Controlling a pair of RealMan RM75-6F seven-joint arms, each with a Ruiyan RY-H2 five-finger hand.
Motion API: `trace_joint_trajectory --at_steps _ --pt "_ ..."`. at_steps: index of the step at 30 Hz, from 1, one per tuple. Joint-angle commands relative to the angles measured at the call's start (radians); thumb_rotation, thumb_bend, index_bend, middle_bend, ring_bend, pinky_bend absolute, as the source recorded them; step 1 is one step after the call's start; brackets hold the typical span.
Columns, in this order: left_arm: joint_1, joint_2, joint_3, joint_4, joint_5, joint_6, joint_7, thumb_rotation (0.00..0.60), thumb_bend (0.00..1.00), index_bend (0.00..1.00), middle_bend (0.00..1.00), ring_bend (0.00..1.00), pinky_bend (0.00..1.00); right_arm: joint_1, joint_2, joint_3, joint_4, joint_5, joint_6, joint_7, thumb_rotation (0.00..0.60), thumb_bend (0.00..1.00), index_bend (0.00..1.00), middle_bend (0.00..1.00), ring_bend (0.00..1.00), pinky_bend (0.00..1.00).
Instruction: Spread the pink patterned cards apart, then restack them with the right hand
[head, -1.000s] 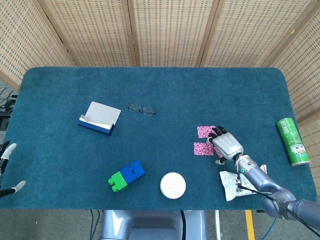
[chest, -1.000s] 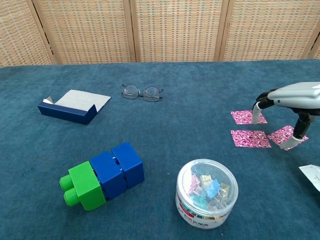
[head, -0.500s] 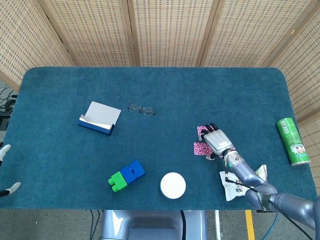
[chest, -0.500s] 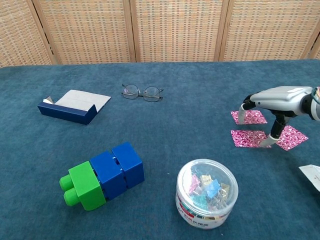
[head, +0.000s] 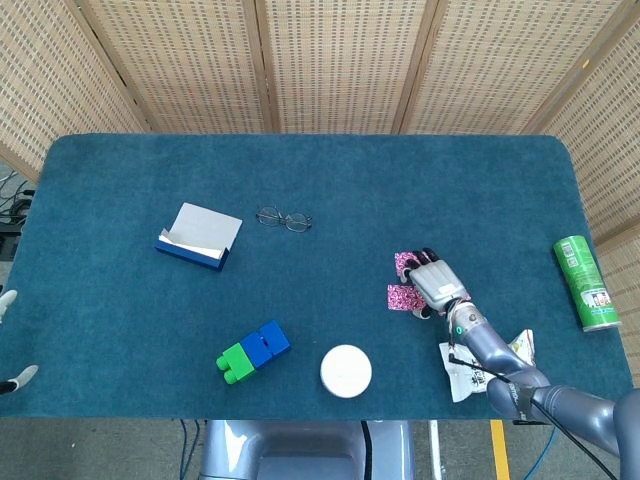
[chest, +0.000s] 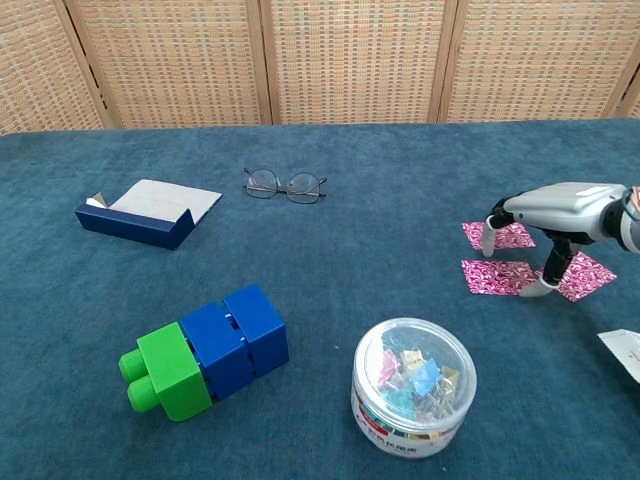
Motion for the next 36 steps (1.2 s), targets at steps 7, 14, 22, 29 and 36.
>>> trace_joint_trajectory --at_steps 7,14,22,29,36 --pt "-0.001 0.002 -0.001 -0.008 0.004 0.002 0.008 0.600 0.06 0.00 0.00 0.00 0.00 -0.010 0.001 -0.007 -0.004 -0.009 0.006 0.014 0.600 0.26 0.32 0.19 0.00 0.00" --pt "0.001 0.003 -0.001 -0.012 0.005 0.003 0.012 0.600 0.06 0.00 0.00 0.00 0.00 -0.016 -0.006 -0.011 0.013 -0.028 0.012 0.036 0.600 0.26 0.32 0.19 0.00 0.00" --pt "0.000 0.004 -0.003 -0.016 0.006 0.004 0.015 0.600 0.06 0.00 0.00 0.00 0.00 -0.023 -0.011 -0.013 0.026 -0.053 0.023 0.058 0.600 0.26 0.32 0.19 0.00 0.00" --pt "-0.001 0.005 -0.004 -0.017 0.006 0.002 0.017 0.600 0.06 0.00 0.00 0.00 0.00 -0.041 -0.023 -0.011 0.035 -0.083 0.059 0.093 0.600 0.26 0.32 0.17 0.00 0.00" --pt "-0.001 0.004 -0.004 -0.018 0.008 0.003 0.015 0.600 0.06 0.00 0.00 0.00 0.00 -0.051 -0.031 -0.009 0.043 -0.109 0.085 0.117 0.600 0.26 0.32 0.14 0.00 0.00"
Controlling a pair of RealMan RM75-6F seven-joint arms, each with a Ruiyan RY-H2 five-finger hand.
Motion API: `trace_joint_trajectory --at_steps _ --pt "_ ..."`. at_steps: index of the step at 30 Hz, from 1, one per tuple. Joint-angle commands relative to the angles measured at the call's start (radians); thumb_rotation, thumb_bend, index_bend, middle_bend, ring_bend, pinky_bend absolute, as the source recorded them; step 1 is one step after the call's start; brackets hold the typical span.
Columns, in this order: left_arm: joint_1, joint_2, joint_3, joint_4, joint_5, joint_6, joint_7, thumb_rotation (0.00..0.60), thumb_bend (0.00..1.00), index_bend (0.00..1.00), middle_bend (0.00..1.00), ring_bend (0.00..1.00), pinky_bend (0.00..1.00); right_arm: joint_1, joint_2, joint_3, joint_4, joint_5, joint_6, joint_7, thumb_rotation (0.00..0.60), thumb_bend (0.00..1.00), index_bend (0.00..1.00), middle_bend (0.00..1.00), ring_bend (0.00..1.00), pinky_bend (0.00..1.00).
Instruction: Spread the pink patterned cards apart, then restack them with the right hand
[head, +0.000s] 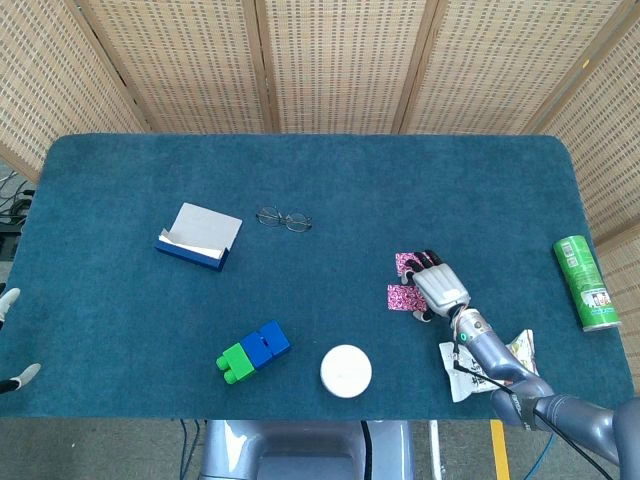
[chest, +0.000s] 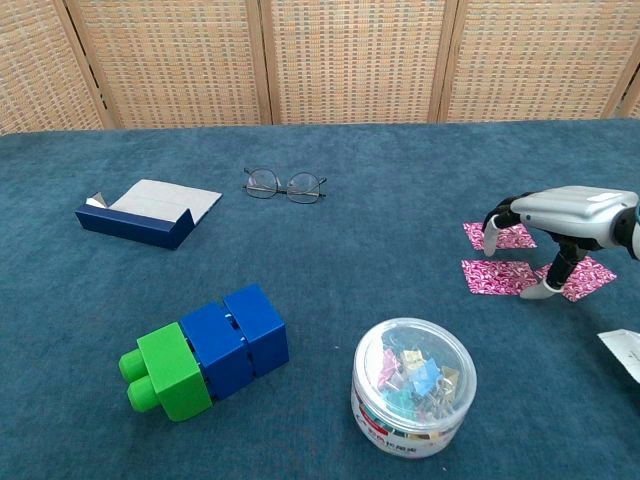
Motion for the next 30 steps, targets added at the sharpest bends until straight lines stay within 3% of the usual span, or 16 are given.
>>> trace_joint_trajectory --at_steps 1,12,30 --pt "0.000 0.000 0.000 0.000 0.000 -0.001 -0.001 0.600 0.06 0.00 0.00 0.00 0.00 -0.003 -0.003 0.002 0.002 -0.005 0.005 0.008 0.600 0.26 0.32 0.14 0.00 0.00" --pt "0.001 0.000 0.001 0.005 -0.001 -0.001 -0.008 0.600 0.06 0.00 0.00 0.00 0.00 -0.010 -0.020 0.004 0.017 -0.017 0.012 0.016 0.600 0.26 0.32 0.09 0.00 0.00" --pt "0.003 -0.002 0.000 0.007 0.001 0.003 -0.009 0.600 0.06 0.00 0.00 0.00 0.00 -0.018 -0.037 0.008 0.047 -0.020 0.011 0.020 0.600 0.26 0.32 0.08 0.00 0.00"
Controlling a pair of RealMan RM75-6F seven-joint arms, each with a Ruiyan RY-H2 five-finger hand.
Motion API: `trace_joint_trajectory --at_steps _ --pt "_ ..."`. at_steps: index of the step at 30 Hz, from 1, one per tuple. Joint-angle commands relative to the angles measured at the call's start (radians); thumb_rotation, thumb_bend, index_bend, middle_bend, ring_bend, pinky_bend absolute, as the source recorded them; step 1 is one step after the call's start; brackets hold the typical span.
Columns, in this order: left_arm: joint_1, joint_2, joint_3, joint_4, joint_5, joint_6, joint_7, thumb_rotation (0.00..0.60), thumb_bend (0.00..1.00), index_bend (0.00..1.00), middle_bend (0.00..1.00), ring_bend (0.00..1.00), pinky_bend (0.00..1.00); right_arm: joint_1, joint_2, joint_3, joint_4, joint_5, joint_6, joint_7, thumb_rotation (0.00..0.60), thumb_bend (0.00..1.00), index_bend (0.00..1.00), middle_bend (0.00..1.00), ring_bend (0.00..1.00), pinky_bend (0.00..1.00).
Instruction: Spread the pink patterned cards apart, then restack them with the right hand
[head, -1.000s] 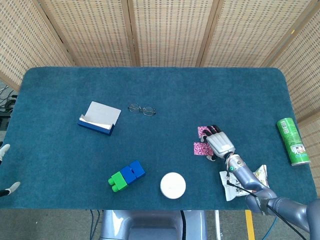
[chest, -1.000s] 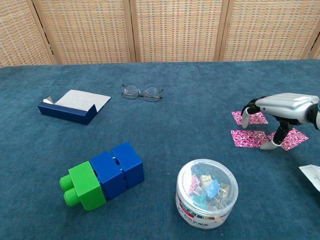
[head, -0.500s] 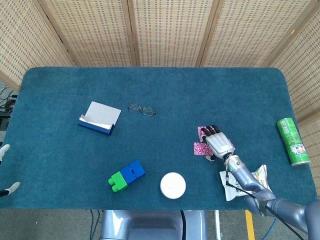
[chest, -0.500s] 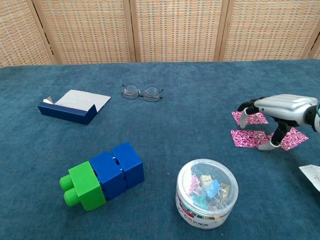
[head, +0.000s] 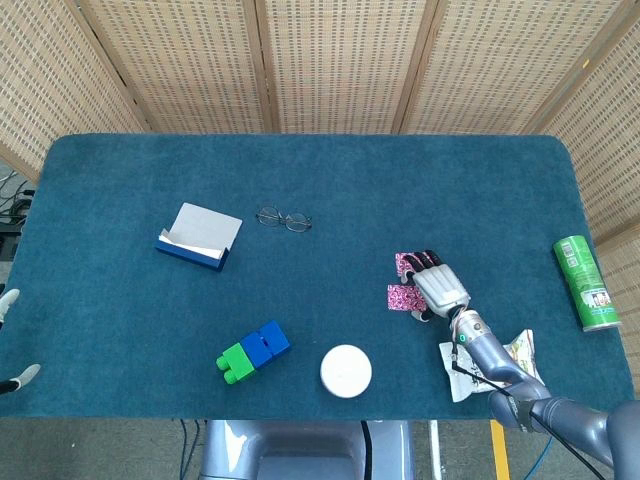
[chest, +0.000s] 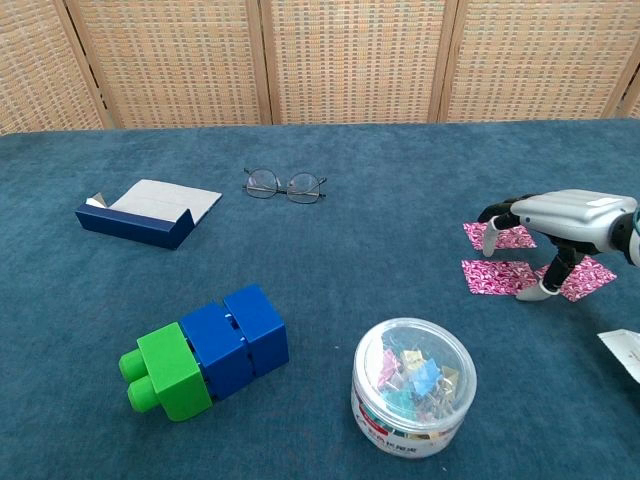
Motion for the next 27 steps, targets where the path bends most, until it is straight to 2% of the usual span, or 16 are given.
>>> trace_joint_trajectory --at_steps 1,22,27 --pt "0.001 0.000 0.000 0.000 0.000 0.002 0.000 0.600 0.06 0.00 0.00 0.00 0.00 -0.001 -0.002 0.000 0.004 -0.001 -0.001 0.000 0.600 0.26 0.32 0.08 0.00 0.00" --pt "-0.001 -0.002 -0.002 -0.007 0.001 0.000 0.011 0.600 0.06 0.00 0.00 0.00 0.00 -0.009 -0.009 -0.012 0.042 -0.028 -0.010 0.024 0.600 0.26 0.32 0.08 0.00 0.00" --pt "-0.001 -0.004 -0.002 -0.007 0.000 0.000 0.012 0.600 0.06 0.00 0.00 0.00 0.00 -0.011 -0.008 -0.011 0.046 -0.034 -0.011 0.030 0.600 0.26 0.34 0.09 0.00 0.00"
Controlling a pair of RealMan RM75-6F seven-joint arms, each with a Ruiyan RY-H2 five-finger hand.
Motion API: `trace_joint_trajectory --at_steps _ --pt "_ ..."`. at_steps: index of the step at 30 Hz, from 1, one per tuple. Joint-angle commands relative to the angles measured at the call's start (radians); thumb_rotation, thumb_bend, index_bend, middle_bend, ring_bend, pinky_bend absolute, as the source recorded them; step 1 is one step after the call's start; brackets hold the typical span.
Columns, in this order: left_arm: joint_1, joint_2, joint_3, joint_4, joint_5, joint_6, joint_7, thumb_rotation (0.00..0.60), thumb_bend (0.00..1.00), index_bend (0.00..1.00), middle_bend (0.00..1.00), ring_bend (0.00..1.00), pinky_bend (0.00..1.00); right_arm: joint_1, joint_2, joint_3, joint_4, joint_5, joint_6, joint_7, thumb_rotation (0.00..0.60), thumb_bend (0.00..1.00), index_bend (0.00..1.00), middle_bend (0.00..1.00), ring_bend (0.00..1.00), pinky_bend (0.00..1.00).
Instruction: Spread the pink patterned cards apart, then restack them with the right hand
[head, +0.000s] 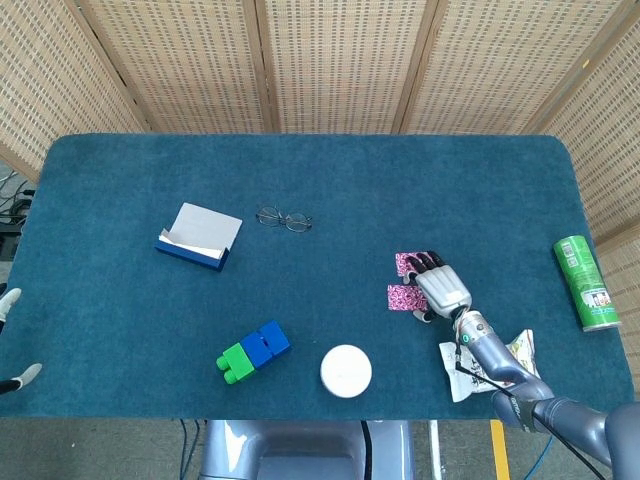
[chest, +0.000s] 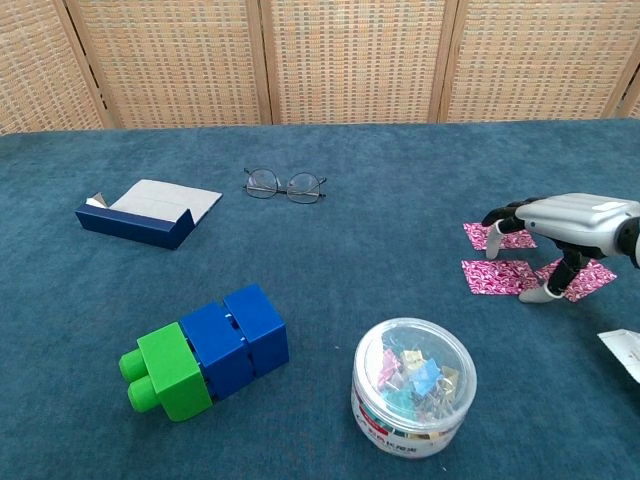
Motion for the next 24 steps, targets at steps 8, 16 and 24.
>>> trace_joint_trajectory --at_steps 8,16,24 --pt "0.001 -0.002 0.000 0.003 -0.001 0.001 -0.001 0.600 0.06 0.00 0.00 0.00 0.00 -0.005 -0.004 -0.004 0.000 -0.016 0.005 0.012 0.600 0.26 0.38 0.11 0.00 0.00" --pt "0.000 -0.004 -0.001 0.005 0.001 0.001 -0.001 0.600 0.06 0.00 0.00 0.00 0.00 -0.012 -0.004 -0.006 -0.001 -0.025 0.012 0.021 0.600 0.26 0.42 0.12 0.00 0.00" --pt "0.000 -0.006 -0.001 0.006 0.000 0.001 -0.002 0.600 0.06 0.00 0.00 0.00 0.00 -0.014 -0.008 -0.003 0.004 -0.030 0.016 0.028 0.600 0.26 0.46 0.15 0.00 0.00"
